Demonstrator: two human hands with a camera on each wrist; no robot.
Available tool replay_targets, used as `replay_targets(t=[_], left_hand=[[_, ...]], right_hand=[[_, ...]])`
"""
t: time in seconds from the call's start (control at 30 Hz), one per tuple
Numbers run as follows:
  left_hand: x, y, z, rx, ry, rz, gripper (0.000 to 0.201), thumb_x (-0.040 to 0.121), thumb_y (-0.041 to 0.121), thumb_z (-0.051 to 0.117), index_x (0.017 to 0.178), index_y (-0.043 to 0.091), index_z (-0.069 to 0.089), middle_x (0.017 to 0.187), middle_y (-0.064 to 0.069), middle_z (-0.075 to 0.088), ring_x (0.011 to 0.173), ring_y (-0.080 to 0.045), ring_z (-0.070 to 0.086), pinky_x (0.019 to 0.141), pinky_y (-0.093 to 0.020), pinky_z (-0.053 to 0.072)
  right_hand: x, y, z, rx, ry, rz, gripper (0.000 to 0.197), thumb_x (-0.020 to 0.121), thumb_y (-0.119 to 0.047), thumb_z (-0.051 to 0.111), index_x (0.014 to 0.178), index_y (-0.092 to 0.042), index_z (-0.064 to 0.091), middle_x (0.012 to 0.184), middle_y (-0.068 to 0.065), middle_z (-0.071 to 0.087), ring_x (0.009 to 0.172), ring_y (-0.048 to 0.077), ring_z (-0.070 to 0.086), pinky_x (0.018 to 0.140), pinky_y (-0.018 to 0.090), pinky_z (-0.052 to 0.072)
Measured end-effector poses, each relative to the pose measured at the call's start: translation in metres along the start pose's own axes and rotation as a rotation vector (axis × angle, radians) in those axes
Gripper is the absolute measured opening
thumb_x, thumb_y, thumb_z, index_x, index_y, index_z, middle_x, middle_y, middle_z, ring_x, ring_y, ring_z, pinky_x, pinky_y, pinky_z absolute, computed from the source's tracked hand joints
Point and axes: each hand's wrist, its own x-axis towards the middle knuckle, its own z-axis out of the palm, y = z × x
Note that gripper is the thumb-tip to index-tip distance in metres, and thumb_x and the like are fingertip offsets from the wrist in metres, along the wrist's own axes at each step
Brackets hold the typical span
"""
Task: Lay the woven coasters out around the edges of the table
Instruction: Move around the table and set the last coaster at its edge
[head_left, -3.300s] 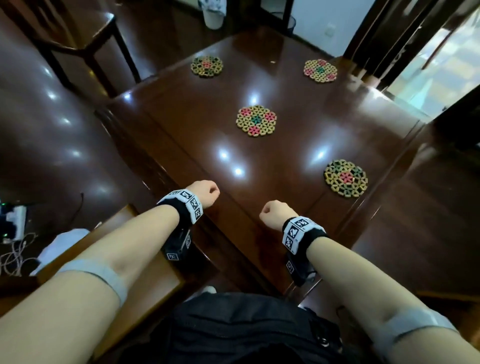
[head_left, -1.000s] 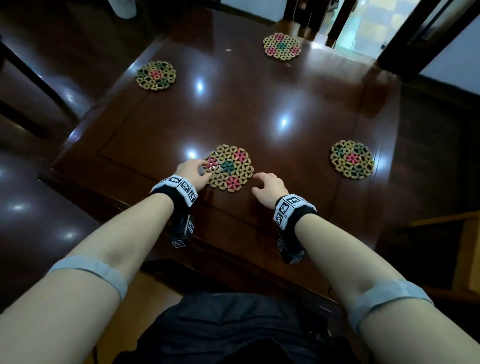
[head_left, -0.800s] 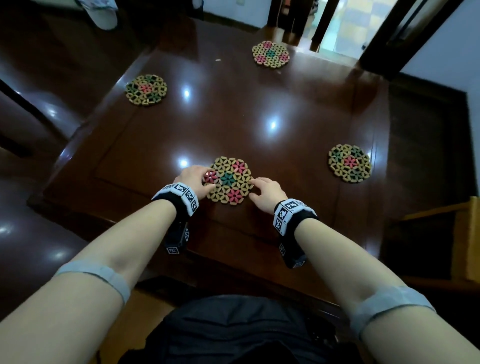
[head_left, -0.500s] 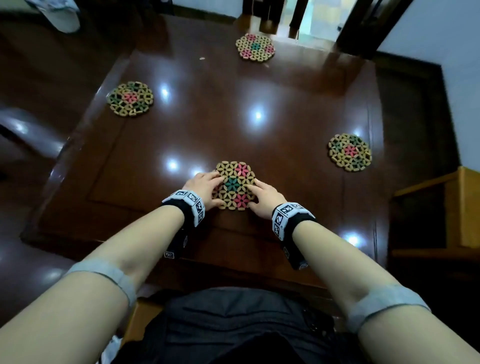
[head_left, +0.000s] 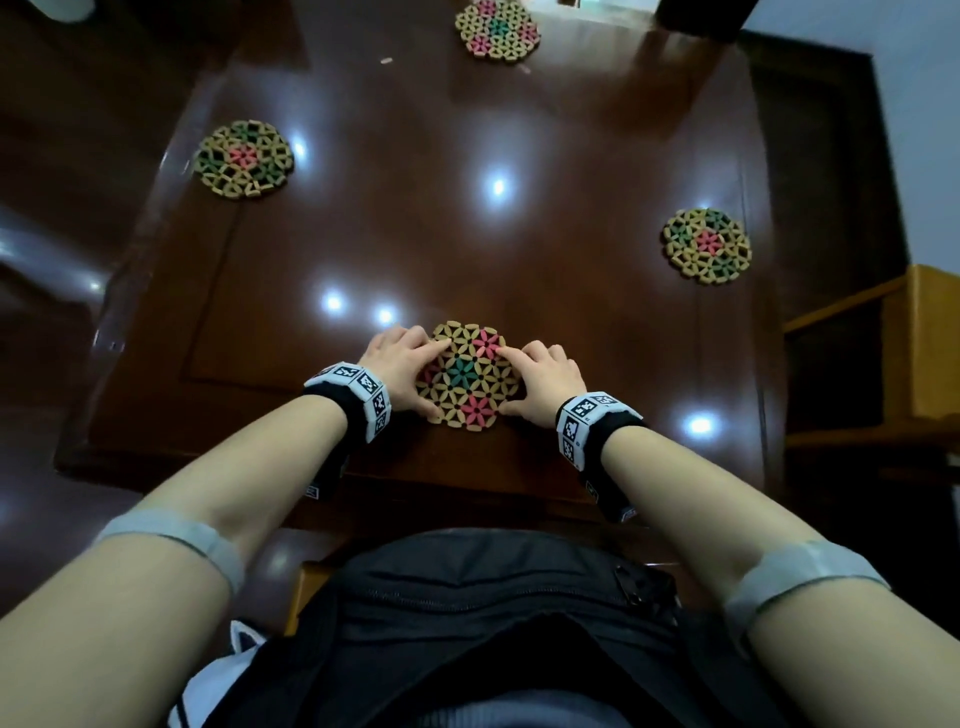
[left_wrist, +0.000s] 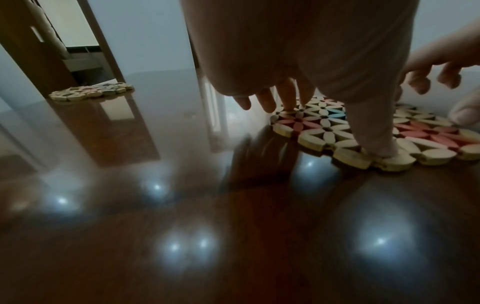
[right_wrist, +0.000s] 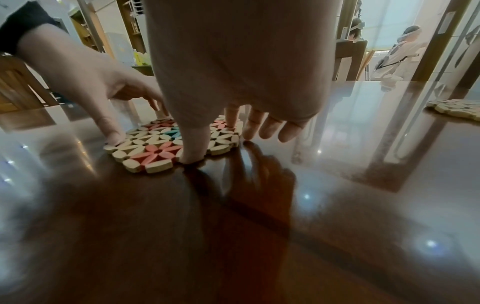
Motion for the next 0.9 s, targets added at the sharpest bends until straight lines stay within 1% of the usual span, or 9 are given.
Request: replay_targets(t=[0.07, 0.1, 0.17, 0.23, 0.27, 0.37, 0.47, 0.67, 0.9], left_hand=[[-0.011, 0.001, 0.008, -0.011, -0.012, -0.011, 0.105, 0.063, 0.063, 0.072, 0.149, 0.03, 0.021, 0.137, 0.002, 0.035, 0.13, -0.022, 0.028, 0.112, -0.038, 0.021], [-0.016, 0.001, 0.011, -0.009, -0.003, -0.008, 0.1, 0.067, 0.062, 0.069, 0.149, 0.03, 0.022, 0.138, 0.002, 0.035, 0.13, -0.022, 0.028, 0.112, -0.039, 0.021], [-0.026, 0.0, 0.016, -0.013, 0.034, -0.002, 0.083, 0.076, 0.06, 0.063, 0.147, 0.034, 0.027, 0.142, 0.002, 0.033, 0.131, -0.023, 0.026, 0.112, -0.04, 0.021], [-0.034, -0.003, 0.02, -0.023, 0.075, -0.014, 0.07, 0.078, 0.058, 0.062, 0.142, 0.041, 0.036, 0.146, 0.004, 0.03, 0.133, -0.024, 0.024, 0.113, -0.043, 0.02], [-0.037, -0.003, 0.021, -0.028, 0.085, -0.02, 0.068, 0.078, 0.057, 0.063, 0.139, 0.043, 0.039, 0.148, 0.005, 0.027, 0.135, -0.024, 0.022, 0.113, -0.044, 0.019], [-0.043, -0.003, 0.026, -0.024, 0.086, -0.022, 0.067, 0.076, 0.057, 0.065, 0.137, 0.044, 0.04, 0.155, 0.013, 0.022, 0.139, -0.024, 0.018, 0.114, -0.045, 0.017], [-0.045, 0.0, 0.029, -0.019, 0.09, -0.028, 0.068, 0.077, 0.056, 0.064, 0.139, 0.043, 0.039, 0.155, 0.017, 0.025, 0.138, -0.023, 0.02, 0.114, -0.043, 0.019], [-0.048, 0.003, 0.034, -0.026, 0.106, -0.031, 0.069, 0.076, 0.056, 0.066, 0.138, 0.042, 0.041, 0.153, 0.017, 0.031, 0.138, -0.022, 0.024, 0.111, -0.042, 0.022], [-0.05, 0.006, 0.034, -0.029, 0.08, -0.032, 0.069, 0.077, 0.055, 0.065, 0.14, 0.041, 0.04, 0.154, 0.017, 0.029, 0.138, -0.02, 0.023, 0.111, -0.042, 0.022]], right_hand=[[-0.006, -0.001, 0.004, 0.012, -0.019, -0.019, 0.082, 0.077, -0.039, 0.073, 0.145, -0.034, 0.027, 0.146, 0.001, 0.032, 0.134, 0.027, 0.028, 0.109, 0.042, 0.028], [-0.009, 0.0, 0.006, 0.006, -0.017, -0.037, 0.081, 0.077, -0.035, 0.074, 0.145, -0.034, 0.029, 0.149, -0.001, 0.03, 0.136, 0.027, 0.025, 0.11, 0.043, 0.027], [-0.015, 0.0, 0.011, 0.004, -0.006, -0.074, 0.077, 0.077, -0.029, 0.073, 0.143, -0.033, 0.033, 0.153, -0.004, 0.027, 0.14, 0.026, 0.022, 0.112, 0.043, 0.024], [-0.019, 0.001, 0.016, 0.02, -0.01, -0.105, 0.074, 0.077, -0.027, 0.072, 0.141, -0.032, 0.035, 0.155, -0.006, 0.026, 0.142, 0.024, 0.02, 0.114, 0.043, 0.023], [-0.021, 0.001, 0.017, 0.029, -0.02, -0.114, 0.072, 0.078, -0.026, 0.071, 0.141, -0.032, 0.036, 0.156, -0.006, 0.025, 0.143, 0.023, 0.019, 0.114, 0.043, 0.023], [-0.026, 0.0, 0.022, 0.05, -0.03, -0.122, 0.071, 0.079, -0.025, 0.067, 0.142, -0.032, 0.034, 0.158, -0.005, 0.022, 0.145, 0.022, 0.016, 0.116, 0.043, 0.022], [-0.028, 0.0, 0.025, 0.047, -0.043, -0.12, 0.073, 0.08, -0.023, 0.065, 0.144, -0.031, 0.031, 0.16, -0.004, 0.018, 0.147, 0.021, 0.012, 0.117, 0.043, 0.019], [-0.031, 0.002, 0.026, 0.049, -0.056, -0.138, 0.071, 0.081, -0.027, 0.067, 0.142, -0.03, 0.033, 0.16, -0.001, 0.018, 0.147, 0.023, 0.013, 0.117, 0.043, 0.02], [-0.033, 0.0, 0.023, 0.066, -0.078, -0.128, 0.071, 0.078, -0.024, 0.071, 0.14, -0.03, 0.037, 0.16, -0.001, 0.018, 0.147, 0.024, 0.012, 0.116, 0.045, 0.022]])
